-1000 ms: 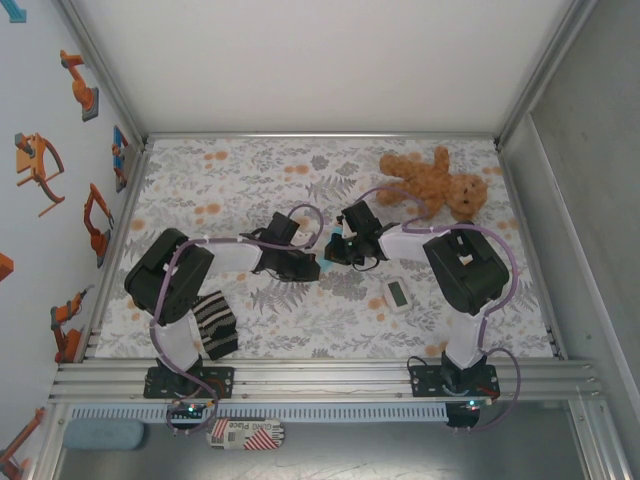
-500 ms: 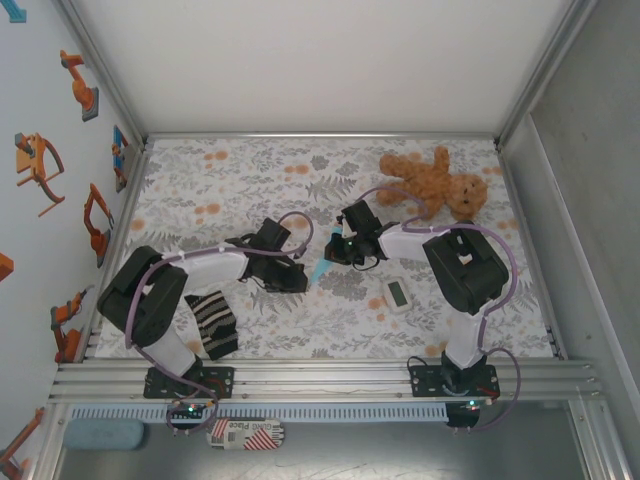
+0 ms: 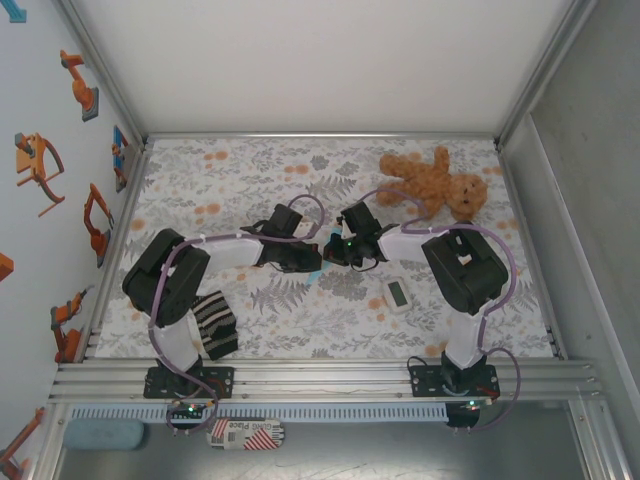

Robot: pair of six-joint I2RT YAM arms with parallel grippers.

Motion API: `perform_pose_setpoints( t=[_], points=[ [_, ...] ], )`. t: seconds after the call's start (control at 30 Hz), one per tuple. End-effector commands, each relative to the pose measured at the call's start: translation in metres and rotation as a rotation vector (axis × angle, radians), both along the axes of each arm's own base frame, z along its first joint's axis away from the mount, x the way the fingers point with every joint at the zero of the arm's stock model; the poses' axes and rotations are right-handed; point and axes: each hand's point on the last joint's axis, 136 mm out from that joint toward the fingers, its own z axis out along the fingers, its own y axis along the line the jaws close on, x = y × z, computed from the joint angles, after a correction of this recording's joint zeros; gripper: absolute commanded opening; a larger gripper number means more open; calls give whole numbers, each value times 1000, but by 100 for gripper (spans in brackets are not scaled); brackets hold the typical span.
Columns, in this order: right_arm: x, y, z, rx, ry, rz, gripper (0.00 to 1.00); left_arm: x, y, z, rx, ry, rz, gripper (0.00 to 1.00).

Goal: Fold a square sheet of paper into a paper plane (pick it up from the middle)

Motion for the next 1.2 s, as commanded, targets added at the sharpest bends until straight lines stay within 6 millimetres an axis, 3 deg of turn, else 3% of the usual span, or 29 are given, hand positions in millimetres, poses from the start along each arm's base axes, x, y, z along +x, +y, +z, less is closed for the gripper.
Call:
perform_pose_setpoints(
  t=[0.0,0.2,0.33,0.47,0.63,1.17],
  points=[
    [-14,-5,-10,-30,50,-4,4,7,-1,-5,1,1,21,3],
    [-11,-4,-2,-18,33,-3,3,-1,11,-23,47,41,44,0],
    [5,-2,26,19,-46,-6,3,-7,24,-37,100,63,60,0],
    [20,-14,46,10,-113,-30,3,-11,28,-42,114,75,65,0],
    [16,-25,35,-53,-108,-9,3,-10,26,-41,107,76,61,0],
    [20,-20,12,-83,-56,16,2,-3,11,-16,59,55,19,3]
  ],
)
